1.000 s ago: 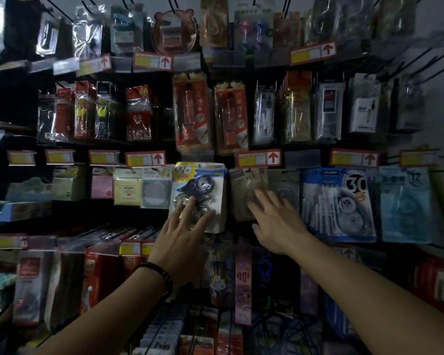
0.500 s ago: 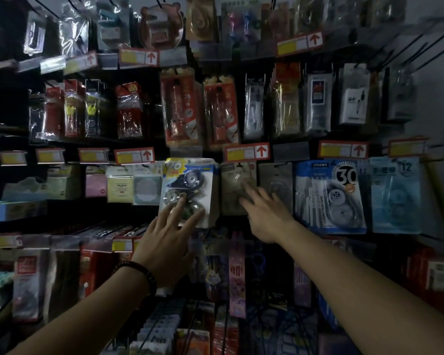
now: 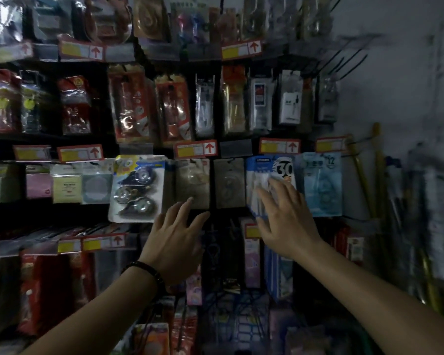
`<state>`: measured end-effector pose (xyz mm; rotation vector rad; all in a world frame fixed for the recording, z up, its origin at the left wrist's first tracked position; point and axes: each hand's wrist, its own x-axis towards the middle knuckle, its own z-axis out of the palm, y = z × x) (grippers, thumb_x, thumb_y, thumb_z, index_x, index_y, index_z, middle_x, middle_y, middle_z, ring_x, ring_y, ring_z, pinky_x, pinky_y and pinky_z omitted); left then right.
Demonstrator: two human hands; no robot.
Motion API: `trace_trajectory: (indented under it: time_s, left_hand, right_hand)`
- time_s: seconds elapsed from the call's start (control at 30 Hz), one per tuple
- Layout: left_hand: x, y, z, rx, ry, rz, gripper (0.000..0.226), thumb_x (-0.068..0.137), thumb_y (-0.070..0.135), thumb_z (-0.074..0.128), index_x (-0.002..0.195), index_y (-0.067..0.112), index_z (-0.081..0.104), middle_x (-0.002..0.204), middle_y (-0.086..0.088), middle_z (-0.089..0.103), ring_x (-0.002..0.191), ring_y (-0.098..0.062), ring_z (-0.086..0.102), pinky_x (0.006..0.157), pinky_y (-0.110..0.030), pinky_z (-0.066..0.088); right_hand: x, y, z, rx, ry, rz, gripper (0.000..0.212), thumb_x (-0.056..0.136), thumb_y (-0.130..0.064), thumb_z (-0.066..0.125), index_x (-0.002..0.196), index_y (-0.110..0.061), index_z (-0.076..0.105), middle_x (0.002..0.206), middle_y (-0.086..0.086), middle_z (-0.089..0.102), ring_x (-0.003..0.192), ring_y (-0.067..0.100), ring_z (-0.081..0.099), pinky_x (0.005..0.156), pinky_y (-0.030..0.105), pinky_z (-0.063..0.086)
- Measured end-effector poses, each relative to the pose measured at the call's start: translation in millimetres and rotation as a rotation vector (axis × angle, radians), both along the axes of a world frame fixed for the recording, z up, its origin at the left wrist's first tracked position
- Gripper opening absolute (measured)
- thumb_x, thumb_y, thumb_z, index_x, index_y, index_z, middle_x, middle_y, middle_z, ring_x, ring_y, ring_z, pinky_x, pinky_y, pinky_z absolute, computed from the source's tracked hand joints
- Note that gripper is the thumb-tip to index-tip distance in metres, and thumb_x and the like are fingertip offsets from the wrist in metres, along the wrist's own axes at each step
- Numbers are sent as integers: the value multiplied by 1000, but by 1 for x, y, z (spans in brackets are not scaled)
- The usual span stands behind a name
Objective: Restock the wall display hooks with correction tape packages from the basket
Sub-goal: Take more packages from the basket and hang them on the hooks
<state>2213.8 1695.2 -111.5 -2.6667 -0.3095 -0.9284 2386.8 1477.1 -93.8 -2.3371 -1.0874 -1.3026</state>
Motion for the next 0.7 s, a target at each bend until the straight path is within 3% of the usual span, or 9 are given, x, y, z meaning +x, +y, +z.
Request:
trace_trajectory:
  time_s: [0.1, 0.2, 0.43, 0.7]
  left_hand:
    - [16, -18, -4, 6, 31, -25, 83, 80, 55, 58, 157, 36, 37, 171, -10, 23, 155, -38, 28, 118, -59, 37]
    - [32, -27, -10, 10, 70, -20, 79, 87, 56, 59, 159, 37, 32, 174, -8, 15, 158, -37, 19, 122, -58, 31]
    - [57, -39, -12, 0, 103, -11, 77, 95, 55, 55, 162, 37, 22, 176, -7, 0, 161, -36, 4, 127, -56, 22]
    - [74, -49, -10, 8, 135, -4, 78, 98, 55, 54, 163, 38, 16, 175, -5, -6, 161, -35, 0, 129, -56, 16]
  right_hand:
    - [21, -16, -7, -68, 114, -34, 80, 103, -56, 42, 168, -25, 8, 175, 5, -7, 160, 30, -4, 127, 52, 21]
    - [36, -18, -10, -112, 166, -42, 83, 103, -62, 37, 167, -27, -2, 173, 0, -21, 160, 25, -14, 128, 52, 17]
    - [57, -9, -9, -161, 264, -84, 82, 104, -67, 29, 167, -26, -3, 171, 3, -28, 160, 26, -19, 129, 55, 9]
    - [77, 2, 5, -179, 296, -98, 73, 106, -66, 22, 167, -27, 12, 175, 1, -11, 160, 30, -3, 126, 57, 11]
